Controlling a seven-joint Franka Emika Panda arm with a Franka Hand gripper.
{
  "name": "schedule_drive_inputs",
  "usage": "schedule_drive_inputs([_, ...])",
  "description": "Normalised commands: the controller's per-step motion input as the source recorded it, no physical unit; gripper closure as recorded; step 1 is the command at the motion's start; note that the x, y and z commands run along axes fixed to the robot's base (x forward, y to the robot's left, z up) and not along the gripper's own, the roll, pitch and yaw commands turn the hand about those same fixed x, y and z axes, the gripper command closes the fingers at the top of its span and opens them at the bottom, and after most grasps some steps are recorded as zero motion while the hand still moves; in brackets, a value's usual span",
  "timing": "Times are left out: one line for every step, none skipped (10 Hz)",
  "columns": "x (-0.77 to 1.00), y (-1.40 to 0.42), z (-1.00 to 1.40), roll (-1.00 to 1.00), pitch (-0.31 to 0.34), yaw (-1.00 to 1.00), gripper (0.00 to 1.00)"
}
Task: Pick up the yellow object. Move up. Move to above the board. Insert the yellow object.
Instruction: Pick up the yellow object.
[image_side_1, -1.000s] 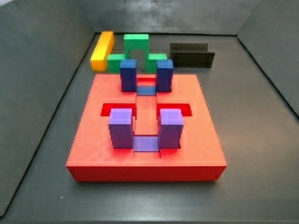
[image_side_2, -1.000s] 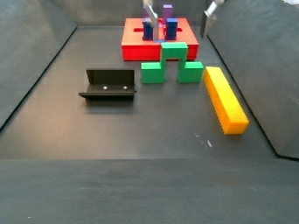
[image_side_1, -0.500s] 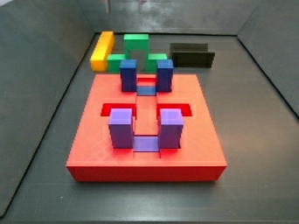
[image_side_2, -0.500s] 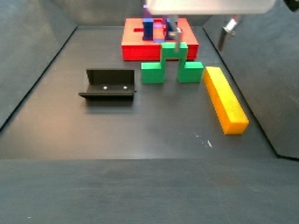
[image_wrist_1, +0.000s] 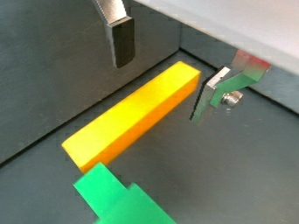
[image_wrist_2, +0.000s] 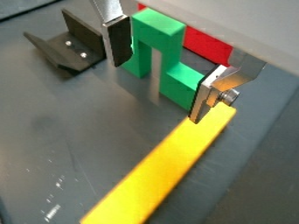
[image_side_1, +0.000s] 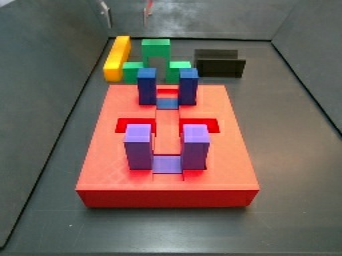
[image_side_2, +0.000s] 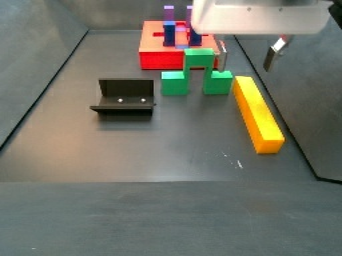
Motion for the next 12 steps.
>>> schedule_drive_inputs([-0.31, 0.0, -0.45, 0.04, -0.067, 0.0, 0.0])
schedule_drive_inputs([-0.26, 0.0, -0.49, 0.05, -0.094, 0.03, 0.0])
schedule_drive_inputs([-0.11, 0.03, -0.5, 0.06, -0.131, 0.06, 0.0])
schedule_drive_inputs([0.0, 0.1, -0.46, 0.06, -0.133, 0.04, 0.0])
schedule_drive_inputs([0.0, 0.14, -0.41, 0.07, -0.109, 0.0, 0.0])
schedule_drive_inputs([0.0, 0.12, -0.37, 0.08, -0.091, 0.0, 0.0])
schedule_drive_inputs([-0.08, 0.07, -0.31, 0.05, -0.079, 0.0, 0.0])
schedule_drive_inputs([-0.13, 0.0, -0.22, 0.04, -0.051, -0.12, 0.0])
schedule_drive_inputs([-0.08, 0.0, -0.18, 0.05, -0.027, -0.17, 0.0])
schedule_drive_inputs([-0.05, 0.0, -0.23, 0.05, -0.023, -0.2, 0.0])
schedule_drive_inputs([0.0, 0.0, -0.33, 0.06, -0.036, -0.19, 0.0])
schedule_drive_inputs([0.0, 0.0, -0.42, 0.08, -0.061, -0.14, 0.0])
